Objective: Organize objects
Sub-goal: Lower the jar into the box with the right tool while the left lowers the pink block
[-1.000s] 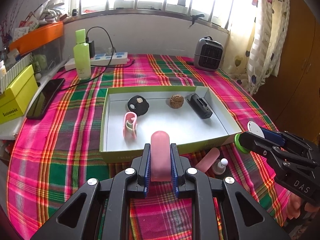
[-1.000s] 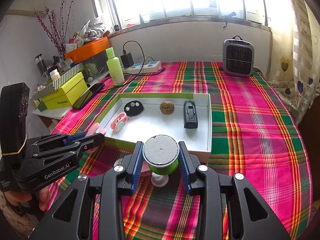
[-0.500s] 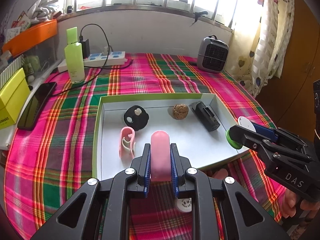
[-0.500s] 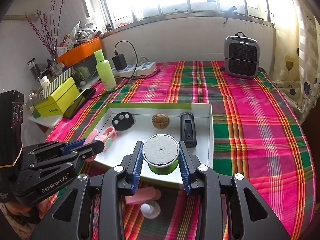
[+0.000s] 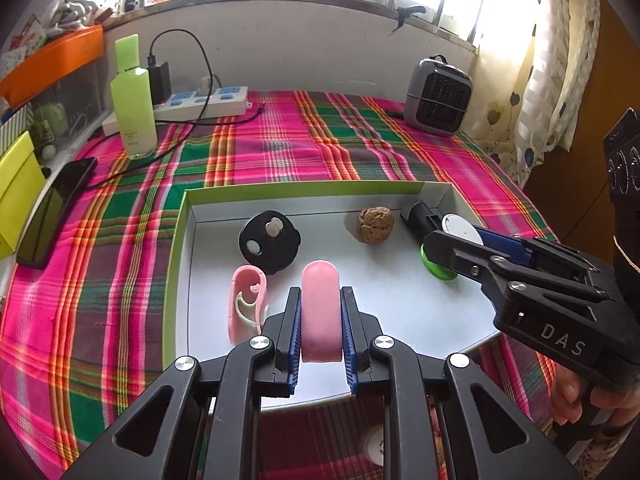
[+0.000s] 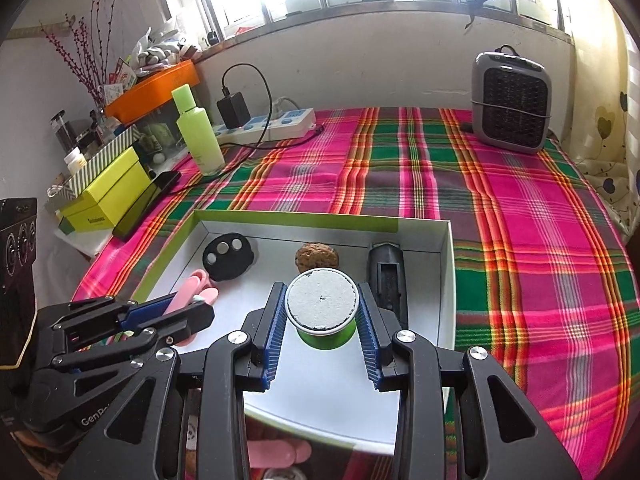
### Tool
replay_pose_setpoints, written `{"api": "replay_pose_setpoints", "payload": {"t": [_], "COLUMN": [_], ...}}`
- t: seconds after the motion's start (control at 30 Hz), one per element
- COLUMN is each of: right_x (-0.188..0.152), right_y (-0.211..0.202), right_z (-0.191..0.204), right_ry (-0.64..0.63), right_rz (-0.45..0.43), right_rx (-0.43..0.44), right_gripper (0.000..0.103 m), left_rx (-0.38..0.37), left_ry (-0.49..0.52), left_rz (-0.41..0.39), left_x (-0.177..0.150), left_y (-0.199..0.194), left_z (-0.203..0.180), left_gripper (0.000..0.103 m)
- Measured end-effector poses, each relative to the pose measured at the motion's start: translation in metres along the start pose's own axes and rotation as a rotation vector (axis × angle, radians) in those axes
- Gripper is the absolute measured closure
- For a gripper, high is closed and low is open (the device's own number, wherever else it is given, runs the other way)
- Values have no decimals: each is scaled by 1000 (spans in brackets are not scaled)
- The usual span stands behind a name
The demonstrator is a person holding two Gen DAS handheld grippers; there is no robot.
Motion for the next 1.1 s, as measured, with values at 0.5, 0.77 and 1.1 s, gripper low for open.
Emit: {"api": "replay_pose_setpoints", "payload": {"t": [0.5,0.77,1.1], "right_x": [-1,-2,-4], "right_y": [27,33,37], "right_z": [2,2,0], "right_ry": [-31,-37,-37], "right_rz": [41,49,53], "right_rx": [38,43,43], "right_gripper": [68,68,68], "left_rx": [17,25,32], "left_ry": [3,5,4], "left_rz": [25,34,47], "left_x": [1,0,-2], "left_y": [18,22,28], "left_z": [0,1,2], "left_gripper": [87,87,87]}}
Point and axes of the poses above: each gripper's, at about its wrist camera, not at the fingertips, and y roughly the way its jaws point, z to its left, x to its top, the point moved 10 cm from there along y, roughly the way its jaws point, and after that the axes turned 13 degrees about -y, right-handed, at the moved point
